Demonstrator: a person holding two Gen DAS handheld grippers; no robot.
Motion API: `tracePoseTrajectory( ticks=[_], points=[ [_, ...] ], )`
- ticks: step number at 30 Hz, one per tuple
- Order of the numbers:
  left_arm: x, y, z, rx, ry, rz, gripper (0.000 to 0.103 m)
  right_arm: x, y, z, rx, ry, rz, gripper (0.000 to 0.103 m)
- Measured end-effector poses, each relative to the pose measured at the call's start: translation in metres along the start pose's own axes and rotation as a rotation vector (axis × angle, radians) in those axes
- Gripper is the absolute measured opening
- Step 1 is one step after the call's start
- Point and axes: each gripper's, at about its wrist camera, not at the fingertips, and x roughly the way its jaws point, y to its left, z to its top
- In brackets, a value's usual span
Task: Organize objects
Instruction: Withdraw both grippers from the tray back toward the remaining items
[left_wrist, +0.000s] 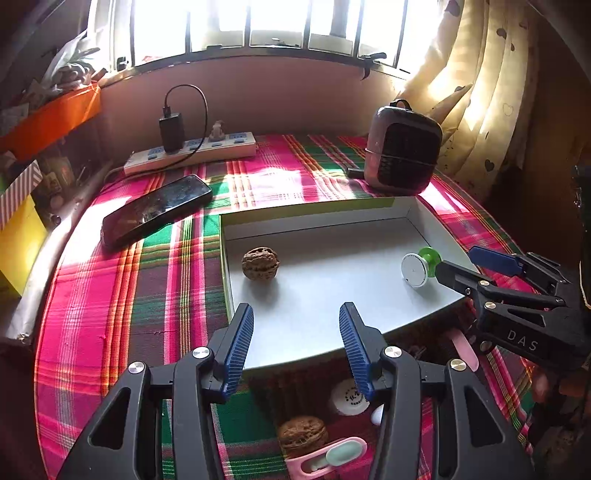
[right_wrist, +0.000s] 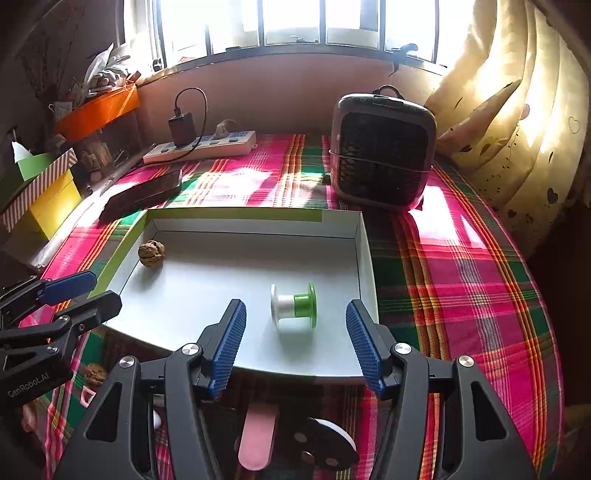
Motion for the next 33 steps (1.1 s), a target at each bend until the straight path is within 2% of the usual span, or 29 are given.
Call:
tracePoseTrajectory(
  ticks=[8, 17, 23, 26, 33],
  points=[
    [-0.021, 0.009, -0.022, -0.015, -0.016, -0.017, 0.047, -0.023, -0.005, -0.018, -0.004, -0.03, 0.0, 0.057],
    [-0.036, 0.025, -0.057, -0.028, -0.011, -0.045, 0.047, -0.039, -0.008, -0.045, 0.017, -0.016, 0.035, 0.057],
    [-0.04, 0.029, -0.074, -0.018, -0.005, -0.078, 0.047, -0.046, 0.0, -0.059, 0.002, -0.012, 0.053, 0.057],
    [-0.042, 0.028, -0.079, -0.017, -0.006, -0.119, 0.047, -0.05, 0.005, -0.064, -0.012, -0.017, 0.062, 0.057],
    [-0.042, 0.016, -0.083, 0.038, -0.01, -0.167, 0.047, -0.049, 0.015, -0.08, -0.023, 0.01, 0.083, 0.057]
  ],
)
